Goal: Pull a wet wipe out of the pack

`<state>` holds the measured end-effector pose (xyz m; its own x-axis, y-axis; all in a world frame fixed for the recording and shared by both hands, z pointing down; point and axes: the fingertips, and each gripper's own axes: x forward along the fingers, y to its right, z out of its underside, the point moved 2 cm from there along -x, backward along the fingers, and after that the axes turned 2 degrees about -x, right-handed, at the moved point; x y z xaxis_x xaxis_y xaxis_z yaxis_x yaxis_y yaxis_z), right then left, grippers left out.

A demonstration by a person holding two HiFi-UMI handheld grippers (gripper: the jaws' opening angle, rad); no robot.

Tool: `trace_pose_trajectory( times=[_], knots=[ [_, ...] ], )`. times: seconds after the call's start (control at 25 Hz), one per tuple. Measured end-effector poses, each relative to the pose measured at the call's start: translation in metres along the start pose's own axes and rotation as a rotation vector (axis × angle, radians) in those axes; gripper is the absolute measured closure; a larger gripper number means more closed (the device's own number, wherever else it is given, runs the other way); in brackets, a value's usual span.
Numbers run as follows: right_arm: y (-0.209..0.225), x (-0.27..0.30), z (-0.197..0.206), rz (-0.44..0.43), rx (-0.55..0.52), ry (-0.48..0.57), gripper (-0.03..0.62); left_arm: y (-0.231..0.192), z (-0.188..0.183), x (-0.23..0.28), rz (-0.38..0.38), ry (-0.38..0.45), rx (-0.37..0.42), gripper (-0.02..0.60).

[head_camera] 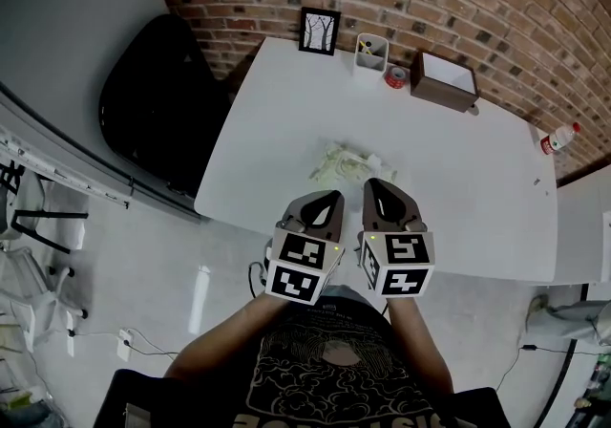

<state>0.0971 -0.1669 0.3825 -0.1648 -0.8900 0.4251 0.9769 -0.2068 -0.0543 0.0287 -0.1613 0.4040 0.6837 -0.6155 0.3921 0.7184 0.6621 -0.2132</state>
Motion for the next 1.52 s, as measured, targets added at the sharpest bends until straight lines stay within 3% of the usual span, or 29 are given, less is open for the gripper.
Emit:
trace_pose_trajectory(
  times=[1.52],
  knots=[
    [-0.063, -0.090, 0.016, 0.014, 0.011, 0.053, 0.576, 0.035, 0.024, -0.082, 0.023, 0.048, 0.029, 0.571]
  ],
)
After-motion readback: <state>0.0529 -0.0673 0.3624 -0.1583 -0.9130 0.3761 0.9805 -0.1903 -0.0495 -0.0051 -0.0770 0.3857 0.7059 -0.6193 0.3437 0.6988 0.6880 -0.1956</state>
